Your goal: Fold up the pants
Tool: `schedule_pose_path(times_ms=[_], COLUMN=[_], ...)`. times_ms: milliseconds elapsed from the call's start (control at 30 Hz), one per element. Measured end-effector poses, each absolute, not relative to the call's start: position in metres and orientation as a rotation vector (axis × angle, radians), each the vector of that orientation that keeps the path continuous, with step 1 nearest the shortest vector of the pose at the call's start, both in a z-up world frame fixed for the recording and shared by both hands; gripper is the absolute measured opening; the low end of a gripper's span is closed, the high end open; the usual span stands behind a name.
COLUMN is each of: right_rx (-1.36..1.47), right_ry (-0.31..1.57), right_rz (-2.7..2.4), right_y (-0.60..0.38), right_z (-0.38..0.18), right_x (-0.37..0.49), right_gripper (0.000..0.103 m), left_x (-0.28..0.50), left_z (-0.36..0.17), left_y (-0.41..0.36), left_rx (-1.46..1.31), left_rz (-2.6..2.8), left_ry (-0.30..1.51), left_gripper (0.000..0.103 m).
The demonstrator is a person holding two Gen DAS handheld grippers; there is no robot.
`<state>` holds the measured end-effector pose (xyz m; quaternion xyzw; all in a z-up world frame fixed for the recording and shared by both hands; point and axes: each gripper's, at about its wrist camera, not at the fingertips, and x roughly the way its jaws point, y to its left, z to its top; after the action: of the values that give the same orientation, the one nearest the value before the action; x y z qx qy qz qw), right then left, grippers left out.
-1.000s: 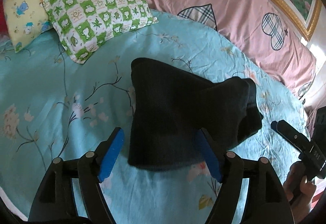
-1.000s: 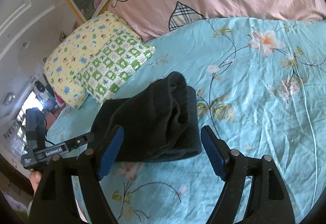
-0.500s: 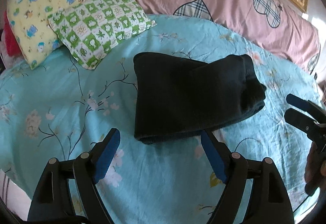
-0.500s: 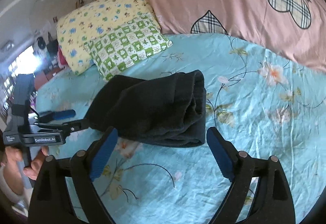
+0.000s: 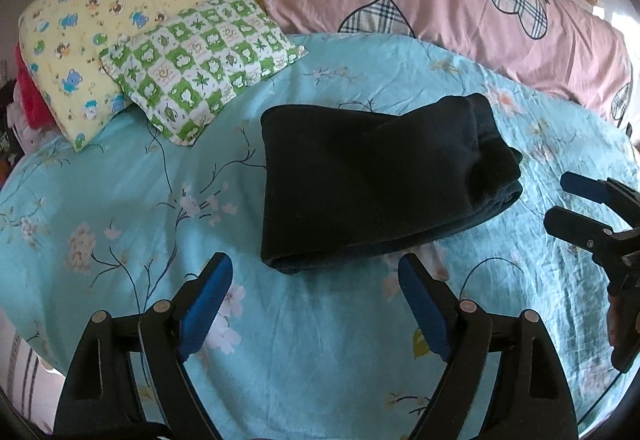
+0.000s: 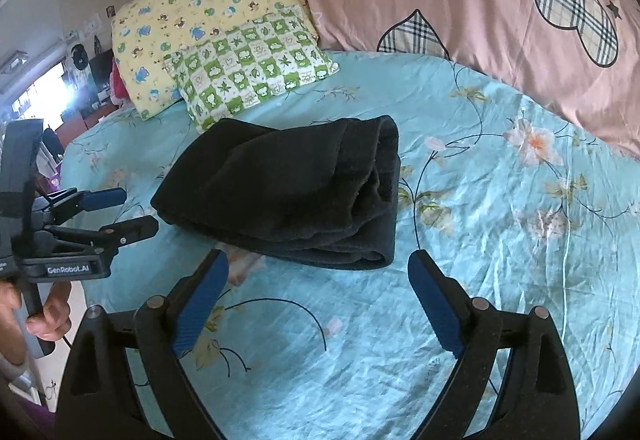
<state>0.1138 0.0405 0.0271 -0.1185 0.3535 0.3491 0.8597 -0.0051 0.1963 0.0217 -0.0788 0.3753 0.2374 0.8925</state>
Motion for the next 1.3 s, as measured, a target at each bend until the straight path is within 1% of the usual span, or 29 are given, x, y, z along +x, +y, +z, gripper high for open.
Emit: schedule_pose_path(times_ms=[1300], right_rx=[-0.3], right_ry=[0.744], right_rz=[0.751], right_y=[0.063], right_z=[0.021], right_x=[0.122], right_gripper=[0.092], left_x=[0.004], left_z=[0.024], left_y=[0.202], left_rx=[-0.125], left_rz=[0.515], left_ry=[0.772], left_gripper=[0.087])
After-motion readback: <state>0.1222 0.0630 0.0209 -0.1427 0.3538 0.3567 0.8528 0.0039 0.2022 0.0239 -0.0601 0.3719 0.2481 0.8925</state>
